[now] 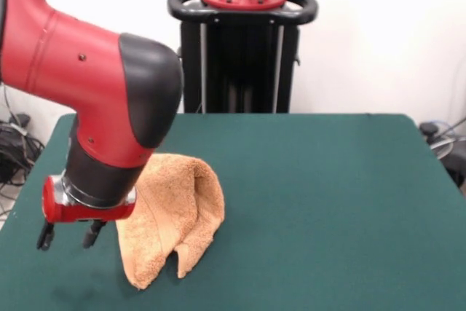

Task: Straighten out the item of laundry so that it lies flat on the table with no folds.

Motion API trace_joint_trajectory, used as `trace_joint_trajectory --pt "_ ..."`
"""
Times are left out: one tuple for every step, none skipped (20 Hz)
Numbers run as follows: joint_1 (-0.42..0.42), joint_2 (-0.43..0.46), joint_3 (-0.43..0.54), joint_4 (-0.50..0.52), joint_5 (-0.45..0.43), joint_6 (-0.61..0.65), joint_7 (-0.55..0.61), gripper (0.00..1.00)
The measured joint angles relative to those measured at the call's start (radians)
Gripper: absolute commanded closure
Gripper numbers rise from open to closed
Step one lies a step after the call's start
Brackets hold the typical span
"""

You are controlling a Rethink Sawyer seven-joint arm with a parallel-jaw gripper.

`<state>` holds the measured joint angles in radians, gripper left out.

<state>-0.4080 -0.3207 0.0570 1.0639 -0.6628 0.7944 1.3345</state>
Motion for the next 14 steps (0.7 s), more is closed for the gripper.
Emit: trace_joint_trajectory --pt "-0.003 -0.004 0.002 0.0 0.006 0.005 0.0 0.0" --pt "-0.005 -0.007 0.003 0.0 0.011 0.008 0.0 0.0" --pt "-0.008 -0.01 0.004 0.0 0.015 0.011 0.0 0.0" --pt "-0.011 -0.014 0.004 0.0 0.023 0.015 0.0 0.0" --pt "-0.013 -0.015 0.004 0.0 0.026 0.016 0.0 0.0" --pt "-0.015 -0.017 0.004 0.0 0.029 0.017 0.0 0.0" --pt "-0.018 -0.02 0.004 0.0 0.033 0.017 0.0 0.0" --pt "-0.025 -0.025 0.004 0.0 0.039 0.017 0.0 0.0" --pt "-0.027 -0.027 0.005 0.0 0.042 0.017 0.0 0.0" --pt "-0.029 -0.028 0.005 0.0 0.044 0.017 0.0 0.0" --pt "-0.03 -0.029 0.005 0.0 0.047 0.017 0.0 0.0" --pt "-0.034 -0.031 0.005 0.0 0.053 0.017 0.0 0.0" --pt "-0.037 -0.032 0.005 0.0 0.057 0.017 0.0 0.0" --pt "-0.037 -0.032 0.005 0.0 0.058 0.017 0.0 0.0"
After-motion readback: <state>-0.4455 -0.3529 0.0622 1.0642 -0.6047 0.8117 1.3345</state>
